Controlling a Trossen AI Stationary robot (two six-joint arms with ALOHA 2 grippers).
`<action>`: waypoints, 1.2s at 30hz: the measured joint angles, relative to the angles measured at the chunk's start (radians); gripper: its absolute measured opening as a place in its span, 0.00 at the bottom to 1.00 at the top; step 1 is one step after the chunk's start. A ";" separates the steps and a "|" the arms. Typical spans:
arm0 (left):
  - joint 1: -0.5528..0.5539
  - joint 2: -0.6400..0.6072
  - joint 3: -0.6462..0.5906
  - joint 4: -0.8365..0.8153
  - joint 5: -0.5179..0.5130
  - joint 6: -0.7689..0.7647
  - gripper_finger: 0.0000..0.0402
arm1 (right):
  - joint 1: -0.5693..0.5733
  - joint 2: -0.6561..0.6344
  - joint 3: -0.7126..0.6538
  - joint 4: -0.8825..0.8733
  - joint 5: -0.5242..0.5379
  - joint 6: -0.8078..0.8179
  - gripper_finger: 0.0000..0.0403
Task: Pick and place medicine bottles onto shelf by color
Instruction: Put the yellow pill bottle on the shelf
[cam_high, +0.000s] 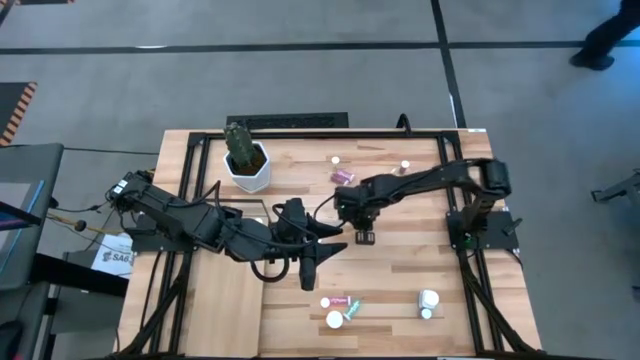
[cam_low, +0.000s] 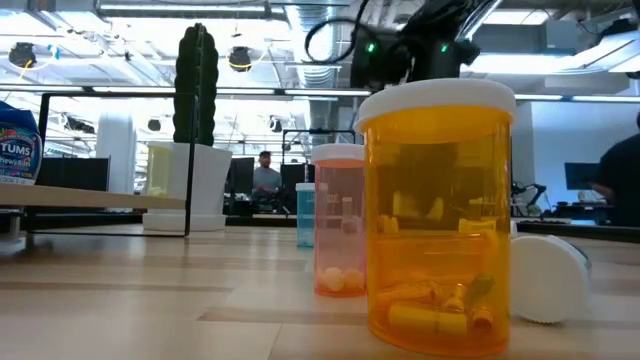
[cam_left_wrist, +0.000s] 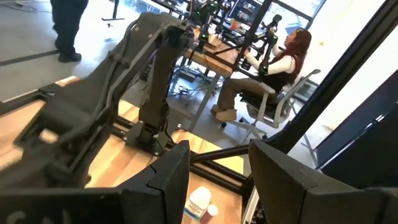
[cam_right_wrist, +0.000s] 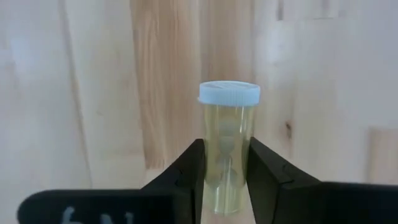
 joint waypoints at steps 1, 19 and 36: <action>0.002 0.000 0.000 -0.002 -0.004 0.000 0.38 | -0.004 -0.023 0.000 -0.020 0.001 0.000 0.26; 0.142 0.024 0.000 -0.108 -0.056 0.156 0.48 | -0.044 -0.578 0.037 -0.147 0.008 0.076 0.28; 0.201 0.116 0.000 -0.057 -0.023 0.360 0.66 | 0.122 -0.556 0.220 -0.148 0.011 0.044 0.28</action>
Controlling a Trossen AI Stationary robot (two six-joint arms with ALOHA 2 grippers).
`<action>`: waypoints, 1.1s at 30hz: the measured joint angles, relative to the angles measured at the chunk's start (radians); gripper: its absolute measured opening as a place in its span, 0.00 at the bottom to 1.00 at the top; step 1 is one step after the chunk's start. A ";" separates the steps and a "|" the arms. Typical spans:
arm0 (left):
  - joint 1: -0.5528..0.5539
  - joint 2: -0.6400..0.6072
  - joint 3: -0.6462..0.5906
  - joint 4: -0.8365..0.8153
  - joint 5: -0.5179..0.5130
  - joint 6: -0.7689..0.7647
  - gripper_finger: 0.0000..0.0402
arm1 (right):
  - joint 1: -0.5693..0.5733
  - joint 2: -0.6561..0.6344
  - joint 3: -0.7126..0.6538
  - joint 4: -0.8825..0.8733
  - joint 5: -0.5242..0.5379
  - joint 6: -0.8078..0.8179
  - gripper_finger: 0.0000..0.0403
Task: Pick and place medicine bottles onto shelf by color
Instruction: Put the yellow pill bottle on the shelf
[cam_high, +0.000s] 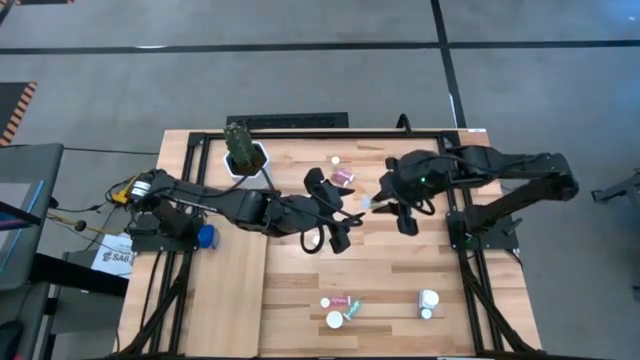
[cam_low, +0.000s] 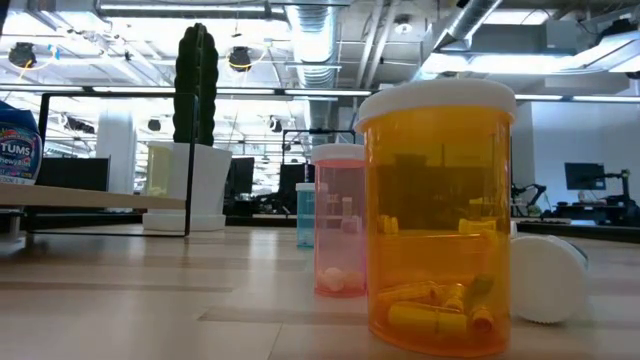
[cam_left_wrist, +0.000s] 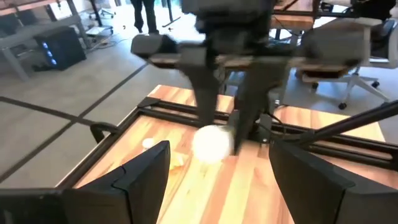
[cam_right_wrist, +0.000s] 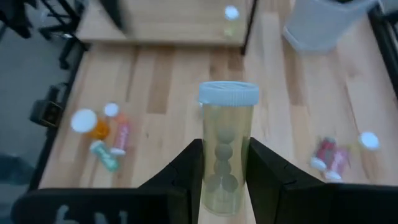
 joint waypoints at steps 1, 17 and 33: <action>0.003 0.000 0.000 0.007 0.004 0.003 0.66 | 0.011 0.005 0.003 0.003 0.000 0.000 0.28; 0.016 0.010 0.000 -0.009 0.147 -0.006 0.66 | 0.063 0.067 0.048 0.062 0.003 -0.041 0.28; 0.028 0.029 0.000 -0.015 0.139 -0.011 0.55 | 0.064 0.062 0.046 0.049 0.003 -0.066 0.28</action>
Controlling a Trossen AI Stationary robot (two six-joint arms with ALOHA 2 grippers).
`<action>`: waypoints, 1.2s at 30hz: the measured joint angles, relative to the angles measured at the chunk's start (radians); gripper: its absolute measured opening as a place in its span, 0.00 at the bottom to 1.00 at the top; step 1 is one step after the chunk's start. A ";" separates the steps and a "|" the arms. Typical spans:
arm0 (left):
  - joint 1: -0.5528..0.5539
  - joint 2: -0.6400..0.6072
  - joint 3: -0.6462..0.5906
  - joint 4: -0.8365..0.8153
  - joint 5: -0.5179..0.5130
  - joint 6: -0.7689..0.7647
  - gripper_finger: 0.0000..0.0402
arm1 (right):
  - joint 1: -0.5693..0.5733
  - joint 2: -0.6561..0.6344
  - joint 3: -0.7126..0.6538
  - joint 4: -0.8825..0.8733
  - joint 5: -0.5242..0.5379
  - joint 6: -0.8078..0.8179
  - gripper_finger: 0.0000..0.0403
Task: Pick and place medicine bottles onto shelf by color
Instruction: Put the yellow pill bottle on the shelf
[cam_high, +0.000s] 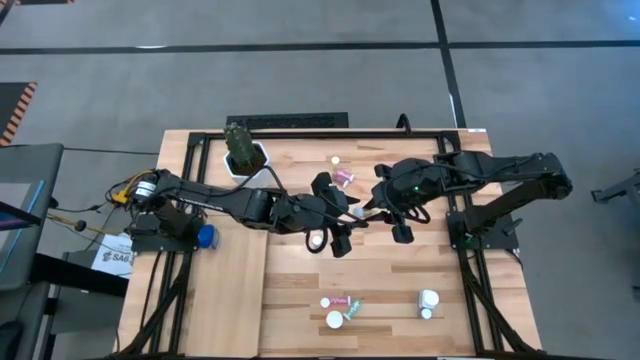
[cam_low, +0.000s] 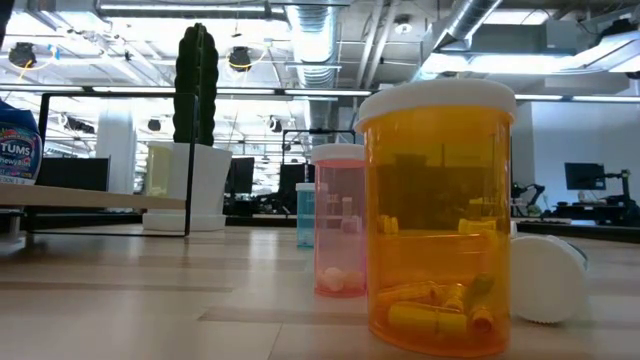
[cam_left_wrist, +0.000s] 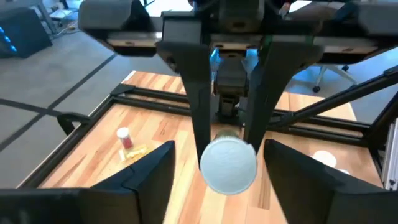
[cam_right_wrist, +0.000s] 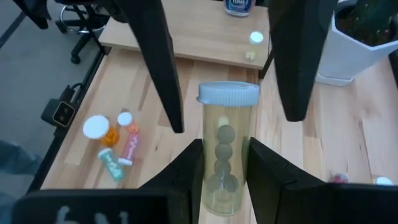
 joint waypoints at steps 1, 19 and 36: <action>0.000 0.000 0.000 0.000 0.001 0.000 0.52 | 0.000 0.000 0.000 -0.003 0.000 0.000 0.28; 0.010 0.000 0.000 0.008 0.096 -0.065 0.25 | 0.001 -0.008 0.000 -0.050 -0.010 0.065 0.30; 0.038 -0.001 0.000 -0.185 0.129 -0.258 0.24 | -0.002 -0.049 0.244 -0.583 -0.002 0.087 0.54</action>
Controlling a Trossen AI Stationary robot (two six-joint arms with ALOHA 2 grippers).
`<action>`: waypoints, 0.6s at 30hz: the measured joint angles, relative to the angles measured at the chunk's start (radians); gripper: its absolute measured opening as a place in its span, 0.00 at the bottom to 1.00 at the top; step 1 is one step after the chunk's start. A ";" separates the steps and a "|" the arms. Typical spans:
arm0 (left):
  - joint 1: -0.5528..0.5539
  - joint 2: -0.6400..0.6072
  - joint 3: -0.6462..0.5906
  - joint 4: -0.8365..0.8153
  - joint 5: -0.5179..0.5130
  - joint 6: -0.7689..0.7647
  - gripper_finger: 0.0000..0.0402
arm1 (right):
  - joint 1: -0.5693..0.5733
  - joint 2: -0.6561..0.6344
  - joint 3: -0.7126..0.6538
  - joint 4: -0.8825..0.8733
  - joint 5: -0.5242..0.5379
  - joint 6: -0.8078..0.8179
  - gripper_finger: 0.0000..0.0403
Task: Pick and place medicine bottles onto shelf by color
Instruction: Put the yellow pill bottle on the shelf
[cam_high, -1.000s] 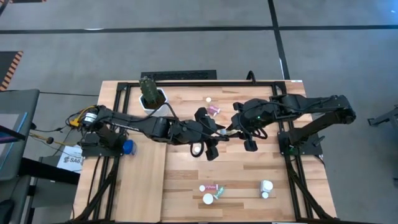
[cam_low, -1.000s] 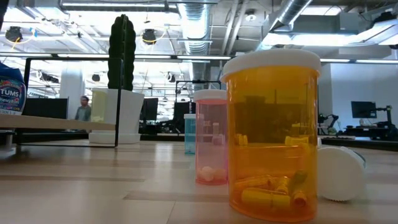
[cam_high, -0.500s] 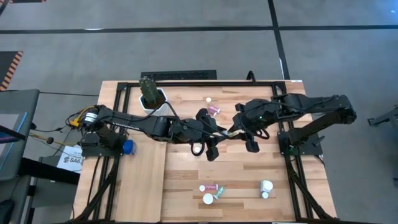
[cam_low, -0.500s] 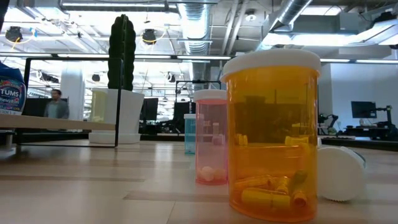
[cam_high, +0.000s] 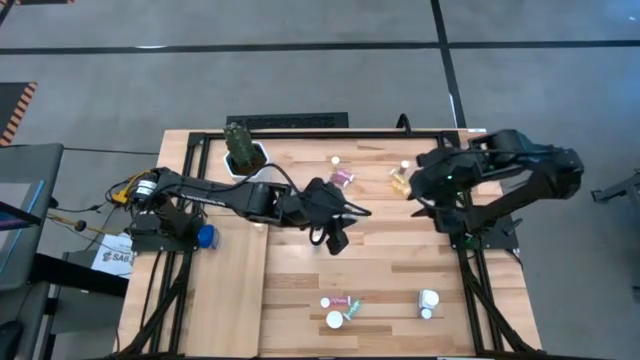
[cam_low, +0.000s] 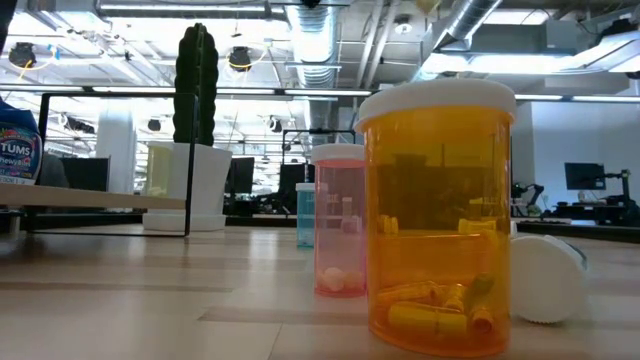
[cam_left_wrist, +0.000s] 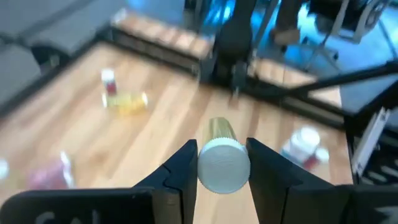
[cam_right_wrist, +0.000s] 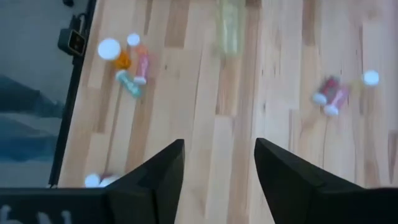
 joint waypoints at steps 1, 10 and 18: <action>0.000 -0.002 0.000 -0.045 0.018 -0.034 0.24 | 0.000 -0.006 0.001 -0.013 0.000 0.005 0.54; -0.025 -0.008 0.001 -0.536 0.262 -0.367 0.23 | 0.000 -0.065 0.001 -0.061 0.039 0.024 0.51; -0.145 -0.016 0.000 -0.886 0.375 -0.523 0.23 | 0.000 -0.077 0.001 -0.063 0.086 0.031 0.49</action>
